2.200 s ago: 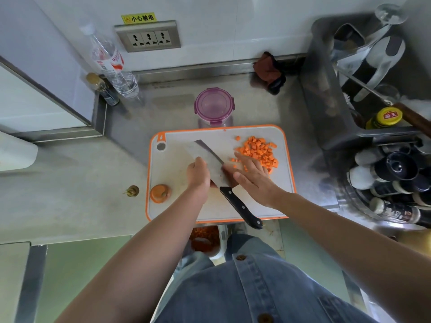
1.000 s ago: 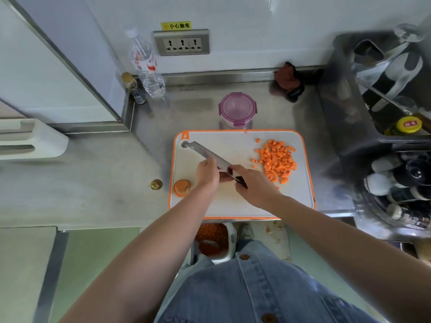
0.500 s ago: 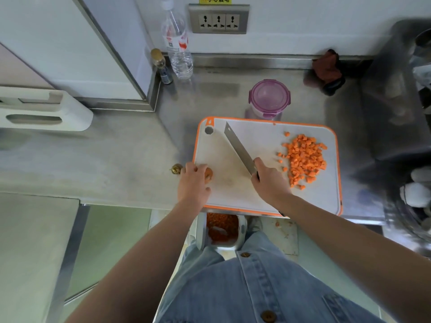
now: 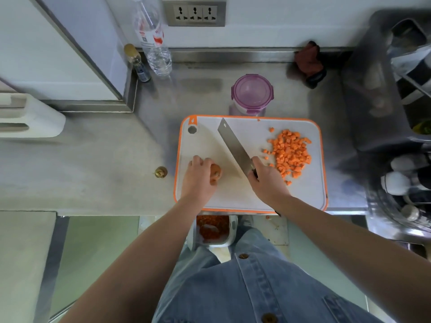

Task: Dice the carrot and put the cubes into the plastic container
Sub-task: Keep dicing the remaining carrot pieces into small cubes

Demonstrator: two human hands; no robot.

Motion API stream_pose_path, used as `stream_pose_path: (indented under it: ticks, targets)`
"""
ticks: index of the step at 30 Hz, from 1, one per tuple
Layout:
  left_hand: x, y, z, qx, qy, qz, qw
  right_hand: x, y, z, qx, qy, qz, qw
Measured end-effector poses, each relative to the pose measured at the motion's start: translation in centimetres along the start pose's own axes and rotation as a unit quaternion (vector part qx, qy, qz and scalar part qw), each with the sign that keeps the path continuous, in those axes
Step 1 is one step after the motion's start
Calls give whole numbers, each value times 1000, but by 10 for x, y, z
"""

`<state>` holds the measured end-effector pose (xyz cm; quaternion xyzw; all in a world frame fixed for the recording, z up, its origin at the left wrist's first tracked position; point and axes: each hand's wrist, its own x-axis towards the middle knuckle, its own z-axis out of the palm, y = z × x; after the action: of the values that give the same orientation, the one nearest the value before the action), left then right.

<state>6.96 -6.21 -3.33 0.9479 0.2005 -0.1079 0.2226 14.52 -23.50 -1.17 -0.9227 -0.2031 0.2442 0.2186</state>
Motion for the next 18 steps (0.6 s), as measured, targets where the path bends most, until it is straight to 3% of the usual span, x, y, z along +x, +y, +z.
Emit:
stream_pose_path:
  ticks: [8, 13, 18]
  targets:
    - [20, 49, 23, -26, 18, 53, 998, -13, 22, -15, -31, -12, 11, 999]
    - [15, 36, 23, -124, 20, -9, 992, -12, 20, -10, -49, -32, 16, 998]
    - [8, 30, 20, -246, 23, -129, 960, -10, 13, -10, -79, -6, 1, 997]
